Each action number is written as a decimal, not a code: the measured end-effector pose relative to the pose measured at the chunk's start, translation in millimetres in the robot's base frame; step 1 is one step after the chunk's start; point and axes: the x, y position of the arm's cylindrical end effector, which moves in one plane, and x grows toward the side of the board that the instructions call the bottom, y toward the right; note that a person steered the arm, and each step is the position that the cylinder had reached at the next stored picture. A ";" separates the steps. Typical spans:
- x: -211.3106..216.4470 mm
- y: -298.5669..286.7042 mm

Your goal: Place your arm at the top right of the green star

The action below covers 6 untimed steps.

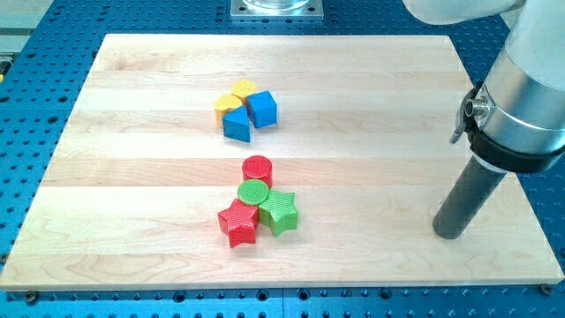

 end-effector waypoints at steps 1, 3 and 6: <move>5.7 -3.5; -5.0 -48.5; -88.8 -149.4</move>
